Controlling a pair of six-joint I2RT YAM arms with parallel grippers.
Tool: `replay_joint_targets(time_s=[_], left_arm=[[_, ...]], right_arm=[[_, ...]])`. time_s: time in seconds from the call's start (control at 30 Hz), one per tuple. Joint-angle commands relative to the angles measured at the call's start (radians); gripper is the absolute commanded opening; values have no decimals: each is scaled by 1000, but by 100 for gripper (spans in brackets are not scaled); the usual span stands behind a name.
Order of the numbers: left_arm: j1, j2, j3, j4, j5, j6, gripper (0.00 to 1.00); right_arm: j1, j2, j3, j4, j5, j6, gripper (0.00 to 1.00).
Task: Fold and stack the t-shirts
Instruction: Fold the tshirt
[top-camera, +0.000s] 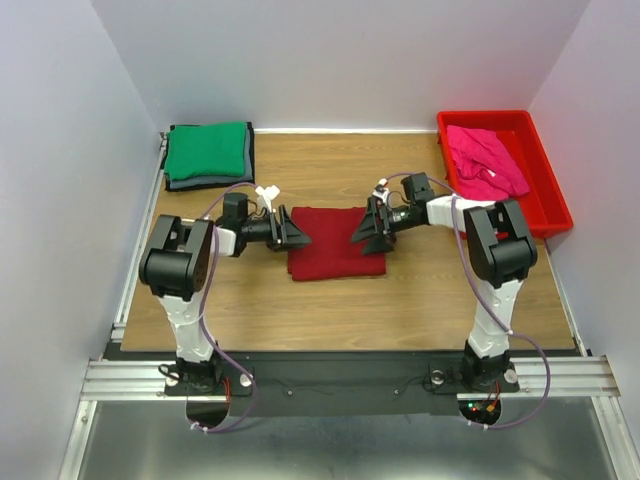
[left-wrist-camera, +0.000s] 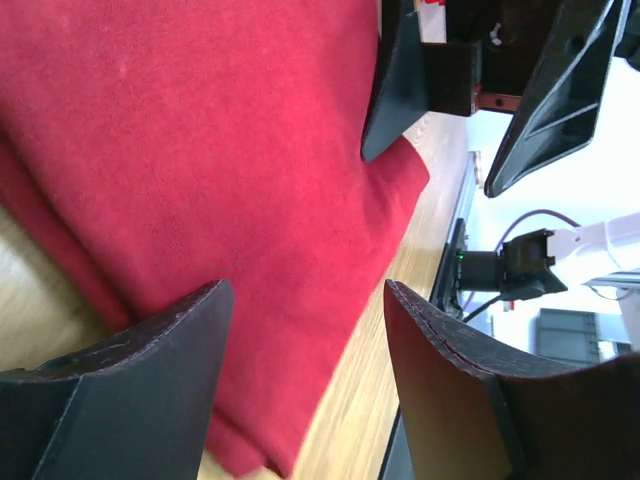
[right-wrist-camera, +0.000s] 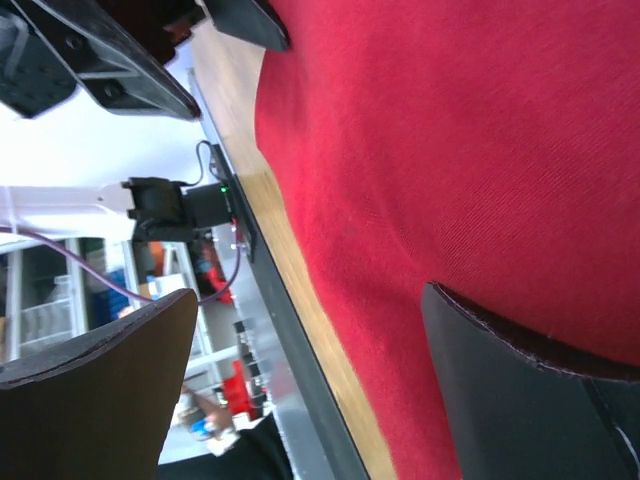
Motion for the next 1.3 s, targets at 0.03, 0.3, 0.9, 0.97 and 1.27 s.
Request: replay_joint_targets(time_s=[0.03, 0.3, 0.9, 0.97, 1.27], left_arm=[[-6, -238, -1, -101, 18, 81, 72], [-133, -326, -88, -96, 29, 35, 68], [-63, -26, 8, -373, 6, 280, 25], [-66, -69, 17, -440, 42, 352, 22], [-98, -267, 25, -461, 136, 364, 11]], right_arm=[[20, -215, -16, -49, -23, -55, 100], [98, -248, -138, -46, -43, -52, 91], [51, -57, -202, -52, -2, -141, 26], [51, -103, -219, -55, -19, -130, 23], [98, -274, -79, 49, 38, 77, 17]])
